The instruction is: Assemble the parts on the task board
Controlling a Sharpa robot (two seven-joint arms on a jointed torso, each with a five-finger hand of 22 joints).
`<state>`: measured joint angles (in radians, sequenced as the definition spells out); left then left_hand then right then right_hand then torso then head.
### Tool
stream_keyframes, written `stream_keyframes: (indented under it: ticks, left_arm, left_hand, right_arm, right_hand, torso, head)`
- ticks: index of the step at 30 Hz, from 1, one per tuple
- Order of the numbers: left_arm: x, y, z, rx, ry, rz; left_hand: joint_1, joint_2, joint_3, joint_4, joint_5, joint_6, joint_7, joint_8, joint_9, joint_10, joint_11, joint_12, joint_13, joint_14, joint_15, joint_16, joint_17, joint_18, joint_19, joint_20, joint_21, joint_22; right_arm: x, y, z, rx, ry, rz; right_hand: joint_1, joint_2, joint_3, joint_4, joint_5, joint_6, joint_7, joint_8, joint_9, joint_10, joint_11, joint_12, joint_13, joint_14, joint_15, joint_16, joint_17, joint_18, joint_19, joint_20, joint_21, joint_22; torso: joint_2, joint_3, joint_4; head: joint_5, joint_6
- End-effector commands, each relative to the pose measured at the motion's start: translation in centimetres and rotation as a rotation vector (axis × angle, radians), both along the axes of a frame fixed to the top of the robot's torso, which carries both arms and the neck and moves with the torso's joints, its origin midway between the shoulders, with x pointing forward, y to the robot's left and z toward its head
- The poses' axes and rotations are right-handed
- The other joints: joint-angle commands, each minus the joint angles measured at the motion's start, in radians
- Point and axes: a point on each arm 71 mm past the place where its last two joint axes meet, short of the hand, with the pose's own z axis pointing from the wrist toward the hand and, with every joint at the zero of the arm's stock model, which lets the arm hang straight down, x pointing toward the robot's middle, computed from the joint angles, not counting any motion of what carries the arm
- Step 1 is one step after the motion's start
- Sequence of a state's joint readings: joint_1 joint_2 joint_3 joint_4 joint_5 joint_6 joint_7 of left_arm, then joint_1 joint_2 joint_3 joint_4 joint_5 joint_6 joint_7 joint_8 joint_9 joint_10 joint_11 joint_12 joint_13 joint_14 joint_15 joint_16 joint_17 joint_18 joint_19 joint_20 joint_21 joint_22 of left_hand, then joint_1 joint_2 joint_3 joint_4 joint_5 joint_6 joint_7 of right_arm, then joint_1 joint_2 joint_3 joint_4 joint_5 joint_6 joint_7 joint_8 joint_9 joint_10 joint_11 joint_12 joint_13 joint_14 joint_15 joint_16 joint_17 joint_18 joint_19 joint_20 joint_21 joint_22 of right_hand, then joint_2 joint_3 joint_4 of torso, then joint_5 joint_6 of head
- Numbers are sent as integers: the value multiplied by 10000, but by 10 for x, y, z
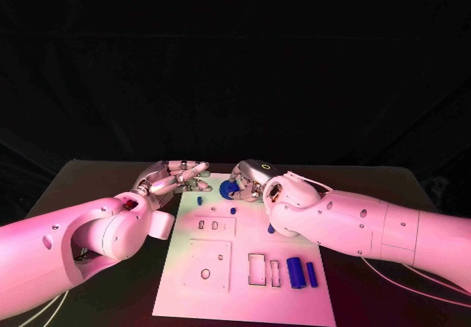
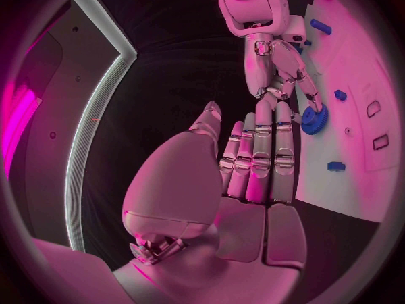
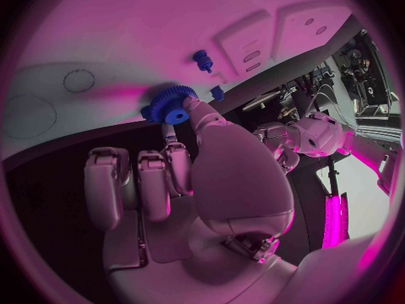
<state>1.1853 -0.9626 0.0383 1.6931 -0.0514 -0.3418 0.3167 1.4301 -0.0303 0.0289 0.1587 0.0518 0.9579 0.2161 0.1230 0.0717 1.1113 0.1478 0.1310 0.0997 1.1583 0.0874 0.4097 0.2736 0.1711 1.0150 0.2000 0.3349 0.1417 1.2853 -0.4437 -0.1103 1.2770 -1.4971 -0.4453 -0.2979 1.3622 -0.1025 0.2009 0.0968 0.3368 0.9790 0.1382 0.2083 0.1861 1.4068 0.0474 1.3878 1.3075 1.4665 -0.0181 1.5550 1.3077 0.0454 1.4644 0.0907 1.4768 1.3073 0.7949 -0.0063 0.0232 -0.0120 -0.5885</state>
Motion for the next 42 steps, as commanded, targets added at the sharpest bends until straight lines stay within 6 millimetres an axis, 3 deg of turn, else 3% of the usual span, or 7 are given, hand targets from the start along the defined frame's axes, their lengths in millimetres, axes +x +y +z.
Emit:
stream_keyframes:
  ticks: [1, 7, 16, 20, 33, 37, 42]
  left_arm:
    - [0, -2, 2, -81, -100, -136]
    - [0, -2, 3, -77, -99, -145]
    - [0, -2, 3, -69, -89, -144]
    - [1, -2, 3, -63, -82, -138]
    - [1, -1, 3, -15, -13, -99]
    - [1, -1, 3, -15, -13, -99]
    - [1, -1, 3, -22, -30, -98]
  left_hand:
    - [-47, 61, -46, 4, -26, -63, -8, -40, -14, -100, 0, -29, 15, -77, -23, 63, 10, 107, -58, 43, -63, -10]
    - [-47, 61, -46, 4, -26, -63, -8, -40, -14, -100, 0, -29, 15, -77, -23, 63, 10, 107, -58, 43, -63, -10]
    - [-41, 68, -52, -7, -26, -69, -4, -48, -14, -106, 3, -36, 20, -90, -20, 68, 20, 108, -65, 48, -68, -14]
    - [-40, 69, -53, -9, -26, -69, -3, -49, -13, -107, 4, -37, 21, -93, -20, 70, 22, 108, -66, 48, -69, -15]
    - [34, 113, -31, -63, -25, -71, -3, -60, -10, -110, 2, -48, 33, -113, -22, 87, 47, 113, -72, 53, -73, -22]
    - [34, 113, -31, -63, -25, -71, -3, -60, -10, -110, 2, -48, 33, -113, -22, 87, 47, 113, -72, 53, -73, -22]
    - [34, 113, -31, -63, -25, -71, -3, -60, -10, -110, 2, -48, 33, -113, -22, 87, 47, 113, -72, 53, -73, -22]
  right_arm:
    - [1, -1, -3, -151, 24, -113]
    - [3, 1, -3, -98, -35, -183]
    - [1, 6, -4, -98, 128, 11]
    - [1, 6, -5, -116, 269, 71]
    - [2, 2, -11, -186, 1099, 213]
    - [4, 0, -12, -63, 1143, 77]
    - [5, -2, -13, -44, 1170, -33]
  right_hand:
    - [-130, -10, 79, 8, -93, -5, -17, -97, -55, -80, 45, -110, 488, 961, -10, 9, 2276, -119, 200, -33, -64, 1378]
    - [-214, -123, 151, 17, -307, -274, 104, -347, -132, -267, 154, -302, 305, 956, 82, 0, 2254, -106, 160, 44, -115, 1334]
    - [-396, -329, 40, 88, -1354, -719, 264, -824, -251, -443, 318, -461, 147, 955, 233, 1, 2258, -92, 123, 193, -173, 1302]
    - [-421, -383, -33, 123, -1513, -727, 277, -889, -253, -463, 334, -471, 135, 951, 250, -6, 2241, -80, 95, 216, -211, 1267]
    - [-937, -304, -378, 634, -1190, -455, 238, -953, -185, -289, 315, -244, 363, 970, 245, 30, 2324, -95, 146, 233, -171, 1352]
    - [-1175, -325, -558, 901, -1258, -672, 300, -1167, -233, -323, 364, -259, 346, 972, 275, 34, 2334, -89, 129, 244, -202, 1334]
    - [-1123, -304, -586, 968, -1194, -767, 340, -1279, -254, -328, 400, -252, 354, 974, 307, 38, 2343, -90, 132, 269, -203, 1342]
  torso:
    - [-2, 5, -6]
    - [-2, 14, -1]
    - [1, 21, -10]
    - [1, 20, -16]
    - [3, 13, -12]
    - [3, 15, 0]
    - [1, 14, 2]
  head:
    - [-1, -9]
    - [-6, -8]
    - [-15, 2]
    - [-7, 7]
    - [-28, -4]
    - [-59, 27]
    - [-63, 25]
